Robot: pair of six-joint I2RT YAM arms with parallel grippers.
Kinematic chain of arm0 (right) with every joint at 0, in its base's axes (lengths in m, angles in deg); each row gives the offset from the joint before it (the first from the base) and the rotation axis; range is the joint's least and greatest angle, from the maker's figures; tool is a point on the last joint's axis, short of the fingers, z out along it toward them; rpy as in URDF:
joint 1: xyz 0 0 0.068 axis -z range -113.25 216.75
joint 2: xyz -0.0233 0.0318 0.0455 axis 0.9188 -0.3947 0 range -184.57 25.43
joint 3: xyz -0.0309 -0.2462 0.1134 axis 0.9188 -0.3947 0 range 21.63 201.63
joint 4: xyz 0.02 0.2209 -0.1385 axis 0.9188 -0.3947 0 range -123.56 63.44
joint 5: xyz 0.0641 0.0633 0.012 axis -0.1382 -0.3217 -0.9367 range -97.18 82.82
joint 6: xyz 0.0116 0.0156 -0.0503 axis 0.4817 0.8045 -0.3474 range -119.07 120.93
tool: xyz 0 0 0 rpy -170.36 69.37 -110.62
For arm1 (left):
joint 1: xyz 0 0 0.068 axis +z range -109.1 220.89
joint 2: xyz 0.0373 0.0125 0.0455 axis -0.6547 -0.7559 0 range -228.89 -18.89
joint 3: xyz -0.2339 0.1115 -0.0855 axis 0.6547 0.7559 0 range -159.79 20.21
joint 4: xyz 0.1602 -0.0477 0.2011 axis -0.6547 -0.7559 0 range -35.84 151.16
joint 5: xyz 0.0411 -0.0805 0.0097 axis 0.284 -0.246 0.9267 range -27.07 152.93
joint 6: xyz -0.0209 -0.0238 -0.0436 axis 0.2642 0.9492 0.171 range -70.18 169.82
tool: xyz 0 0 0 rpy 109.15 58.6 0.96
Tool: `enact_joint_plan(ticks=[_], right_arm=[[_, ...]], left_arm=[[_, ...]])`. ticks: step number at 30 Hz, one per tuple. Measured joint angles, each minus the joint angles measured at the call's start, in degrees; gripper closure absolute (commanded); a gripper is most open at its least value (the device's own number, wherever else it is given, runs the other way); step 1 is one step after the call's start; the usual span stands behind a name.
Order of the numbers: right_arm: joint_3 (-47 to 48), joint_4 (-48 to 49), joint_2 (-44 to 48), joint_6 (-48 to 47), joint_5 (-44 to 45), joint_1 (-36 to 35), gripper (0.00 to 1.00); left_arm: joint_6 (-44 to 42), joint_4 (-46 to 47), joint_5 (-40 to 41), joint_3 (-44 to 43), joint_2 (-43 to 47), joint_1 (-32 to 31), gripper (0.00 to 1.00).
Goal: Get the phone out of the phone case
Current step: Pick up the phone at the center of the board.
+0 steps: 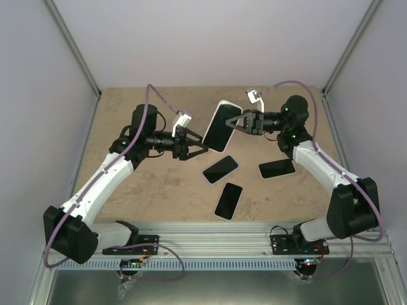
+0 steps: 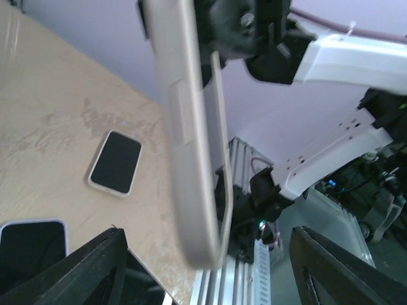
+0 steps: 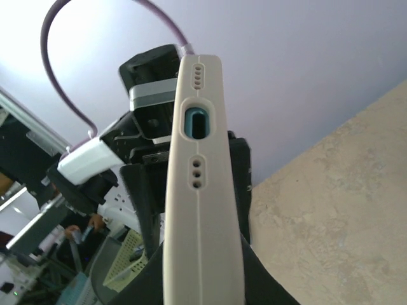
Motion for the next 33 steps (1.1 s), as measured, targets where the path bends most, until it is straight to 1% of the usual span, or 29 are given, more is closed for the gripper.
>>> enact_joint_plan(ticks=[2,5,9,12,14,15,17,18,20,21,24,25,26,30,32,33], right_arm=[[0.00,2.75,-1.84,3.69,0.61,0.00,1.00],[0.00,4.63,-3.13,7.52,2.19,0.02,1.00],[0.00,9.27,-3.15,11.89,3.63,0.02,0.99],[-0.04,12.46,-3.15,14.80,4.46,0.02,1.00],[-0.13,13.97,-3.15,16.20,4.92,0.02,1.00],[-0.22,14.71,-3.15,16.83,5.22,0.02,0.99],[-0.61,16.06,-3.15,17.90,5.90,0.02,0.99],[-0.87,16.52,-3.15,18.25,6.12,0.02,0.99],[-1.40,17.20,-3.15,18.95,6.47,0.02,1.00],[-1.62,17.33,-3.15,19.10,6.62,0.02,1.00],[-1.99,17.31,-3.15,19.30,6.97,0.02,1.00],[-1.99,17.31,-3.15,19.30,7.08,0.02,0.99],[-1.99,17.31,-3.15,19.32,7.17,0.02,0.99],[-1.99,17.99,-3.15,19.61,6.93,0.02,1.00],[-1.99,18.60,-3.15,19.52,6.67,0.02,0.99],[-1.99,18.80,-3.15,19.10,6.56,0.02,0.97]], left_arm=[[5.42,6.88,-0.81,2.05,0.24,-0.35,0.35],[12.28,14.86,-0.85,2.73,0.17,-0.39,0.43],[19.78,23.10,-0.28,3.28,-0.02,-0.33,0.53],[24.72,28.68,-0.11,4.20,-0.33,-0.33,0.55],[27.71,32.13,-0.13,4.46,-0.83,-0.35,0.59],[29.22,33.97,-0.11,4.46,-1.25,-0.33,0.62],[32.11,37.55,-0.09,4.46,-2.43,-0.33,0.73],[33.40,38.45,-0.07,4.42,-2.93,-0.33,0.76],[34.73,39.52,0.37,4.22,-4.17,-0.35,0.78],[35.28,39.87,0.42,4.13,-4.68,-0.35,0.77],[36.48,40.92,0.63,4.11,-5.27,-0.46,0.70],[36.70,41.18,0.63,4.11,-5.27,-0.55,0.69],[36.98,41.59,0.63,4.11,-5.27,-0.72,0.71],[38.01,42.42,0.90,4.35,-5.27,-1.42,0.88],[38.45,42.60,1.03,4.66,-5.27,-1.42,0.93],[38.42,42.40,1.05,4.70,-5.27,-1.40,0.95]])
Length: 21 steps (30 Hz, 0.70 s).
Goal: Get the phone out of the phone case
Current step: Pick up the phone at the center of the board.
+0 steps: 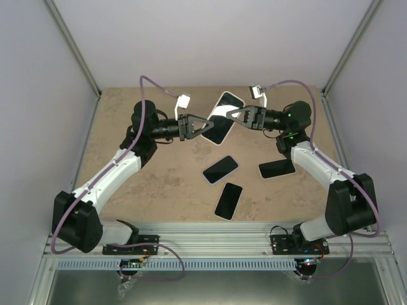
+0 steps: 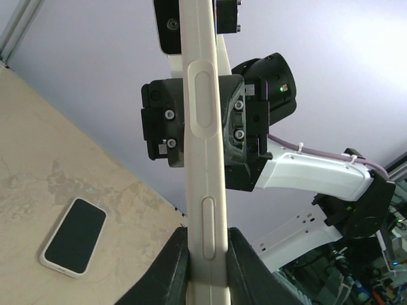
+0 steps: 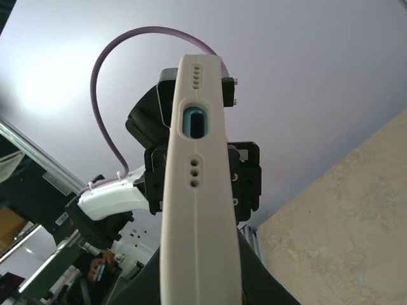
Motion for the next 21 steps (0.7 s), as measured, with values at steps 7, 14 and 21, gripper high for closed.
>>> enact_joint_plan(ticks=[7,14,21], right_arm=[[0.07,-7.80,2.40,-9.64,-1.42,2.51,0.34],[15.50,-54.80,5.62,-53.66,-1.95,6.23,0.15],[25.94,-94.23,5.40,-92.65,3.54,6.16,0.14]], left_arm=[[-9.05,-9.64,-1.20,-1.92,0.66,-0.31,1.00],[-30.91,-34.34,-1.92,-6.93,2.97,-0.57,1.00],[-54.80,-57.48,0.44,-9.11,3.50,-0.87,1.00]])
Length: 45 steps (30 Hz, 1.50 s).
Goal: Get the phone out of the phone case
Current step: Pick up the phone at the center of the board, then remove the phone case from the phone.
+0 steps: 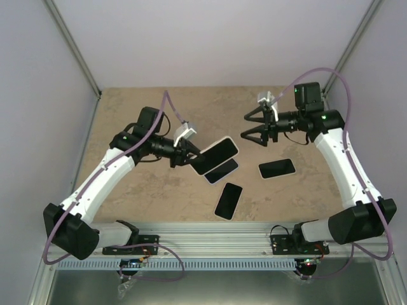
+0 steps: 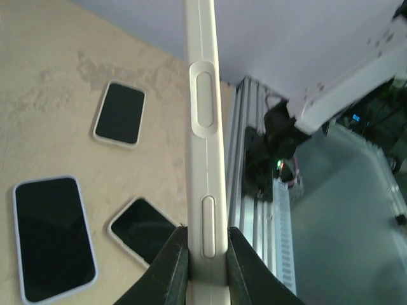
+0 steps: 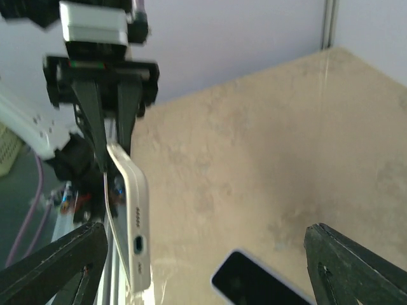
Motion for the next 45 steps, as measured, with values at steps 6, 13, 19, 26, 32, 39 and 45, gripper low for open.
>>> enact_joint_plan(ticks=[6,13,19,26,32,39,45], right_arm=[[1.18,-18.32,-2.54,-15.17,4.90,-3.08,0.14],[-3.10,-24.37,-3.28,-17.77,7.98,-13.03,0.19],[-4.31,-23.82,-3.06,-15.98,10.08,-16.74,0.45],[-4.24,-23.26,-3.32,-15.41,11.80,-20.70,0.86],[-3.69,-22.56,-3.61,-16.31,13.22,-21.14,0.99],[-1.09,-22.12,-3.63,-13.79,11.72,-20.31,0.99],[-0.26,-11.54,-2.86,-4.09,5.53,-13.79,0.99]], left_arm=[[-13.70,-12.55,5.42,-1.40,0.00,-1.70,1.00],[-21.31,-18.03,8.44,-3.37,-0.92,-3.50,1.00],[-23.56,-19.34,10.16,-3.78,-2.47,-6.23,1.00],[-25.14,-20.96,11.91,-6.29,-4.24,-8.17,1.00],[-25.31,-22.80,12.28,-7.34,-4.63,-8.41,0.71],[-21.64,-19.43,11.87,-11.19,-4.92,-6.88,0.21],[-11.93,-9.84,3.43,-12.57,-3.30,3.56,0.18]])
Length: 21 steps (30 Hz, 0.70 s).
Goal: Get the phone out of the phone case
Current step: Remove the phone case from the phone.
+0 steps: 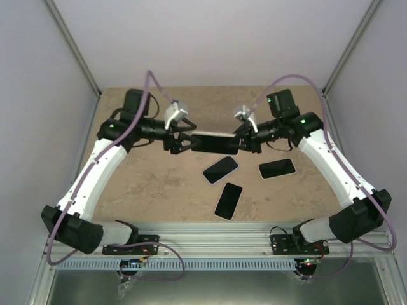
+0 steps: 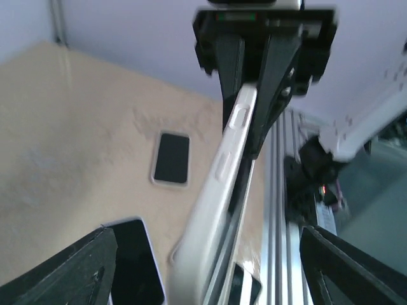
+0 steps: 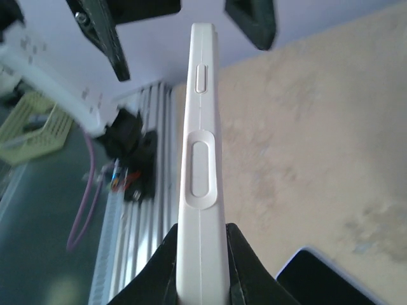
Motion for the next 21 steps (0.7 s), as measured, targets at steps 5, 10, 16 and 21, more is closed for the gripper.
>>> enact_joint_plan(ticks=[5,10,16,21], right_arm=[[-2.91,20.37,3.80,17.03,-4.44,3.63,1.00],[-6.01,41.24,6.56,37.16,-7.87,3.67,0.99],[-10.34,61.55,6.86,58.12,-9.20,4.59,0.99],[-11.15,72.48,6.91,68.83,-9.40,4.70,0.99]], left_arm=[[19.39,19.28,-8.07,2.78,3.69,6.01,0.19],[44.59,46.38,-12.85,10.88,6.01,6.69,0.20],[74.49,79.60,-12.39,19.39,4.98,6.69,0.24],[85.24,92.17,-10.16,19.52,5.03,6.69,0.30]])
